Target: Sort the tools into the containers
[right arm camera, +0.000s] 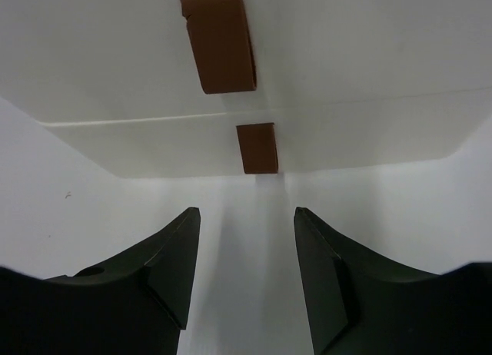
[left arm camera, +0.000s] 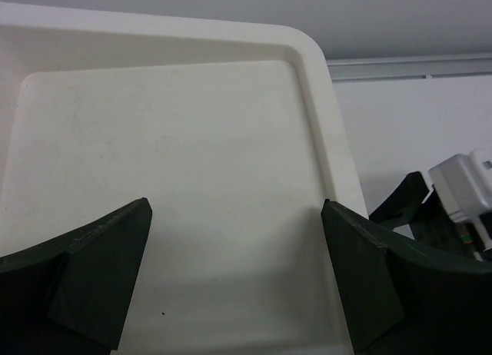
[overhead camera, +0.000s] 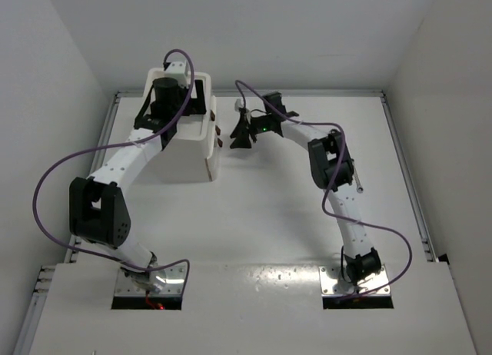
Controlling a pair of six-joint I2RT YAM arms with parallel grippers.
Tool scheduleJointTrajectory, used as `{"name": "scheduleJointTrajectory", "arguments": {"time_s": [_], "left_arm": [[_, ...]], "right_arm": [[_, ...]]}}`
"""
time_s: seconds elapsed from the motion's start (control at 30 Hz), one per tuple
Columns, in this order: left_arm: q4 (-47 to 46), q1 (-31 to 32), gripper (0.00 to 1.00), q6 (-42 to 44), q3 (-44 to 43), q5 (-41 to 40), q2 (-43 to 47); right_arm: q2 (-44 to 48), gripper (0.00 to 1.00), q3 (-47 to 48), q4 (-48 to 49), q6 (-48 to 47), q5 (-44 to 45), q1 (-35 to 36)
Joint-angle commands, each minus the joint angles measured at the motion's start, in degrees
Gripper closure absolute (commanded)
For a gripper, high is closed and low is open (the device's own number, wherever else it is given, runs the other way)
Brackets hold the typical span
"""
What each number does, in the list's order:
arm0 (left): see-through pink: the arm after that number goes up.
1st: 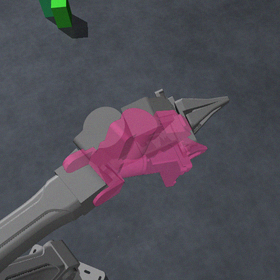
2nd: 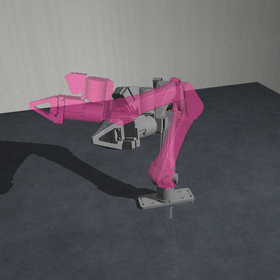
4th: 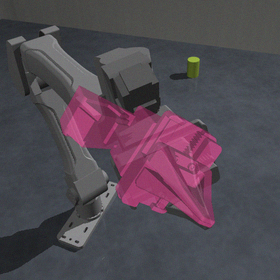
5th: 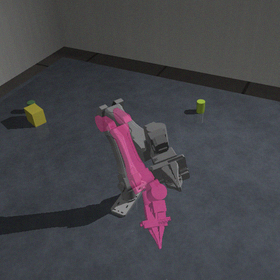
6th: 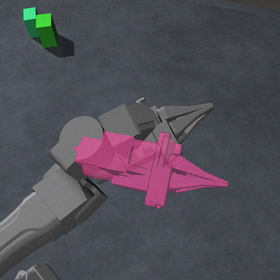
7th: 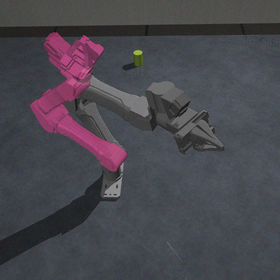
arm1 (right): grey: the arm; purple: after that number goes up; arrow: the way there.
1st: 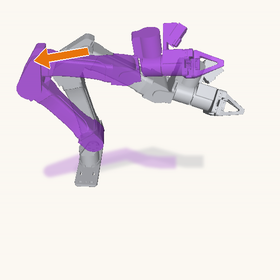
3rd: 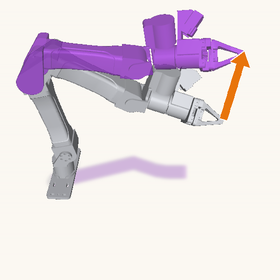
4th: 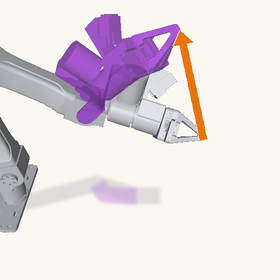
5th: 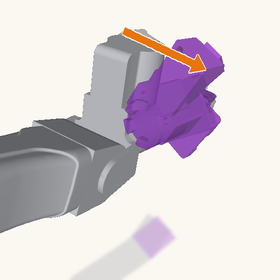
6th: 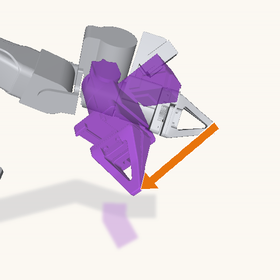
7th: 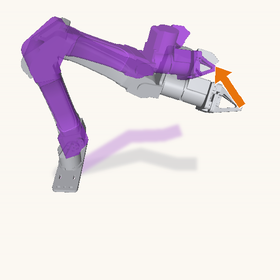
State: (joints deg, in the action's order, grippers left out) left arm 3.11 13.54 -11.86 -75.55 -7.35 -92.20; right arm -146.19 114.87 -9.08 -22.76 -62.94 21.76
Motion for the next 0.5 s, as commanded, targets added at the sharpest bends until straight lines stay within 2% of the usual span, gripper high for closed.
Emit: {"name": "scheduleJointTrajectory", "arguments": {"time_s": [0.0,0.47], "left_arm": [[24.04,-0.01,0.0,-5.46,5.41,6.21,-6.41],[24.57,-0.53,0.0,-5.46,4.88,6.21,-6.94]], "right_arm": [[-1.28,0.48,3.43,4.06,-5.27,-1.75,1.8],[-7.18,0.48,10.2,10.05,-2.37,2.55,4.61]]}}
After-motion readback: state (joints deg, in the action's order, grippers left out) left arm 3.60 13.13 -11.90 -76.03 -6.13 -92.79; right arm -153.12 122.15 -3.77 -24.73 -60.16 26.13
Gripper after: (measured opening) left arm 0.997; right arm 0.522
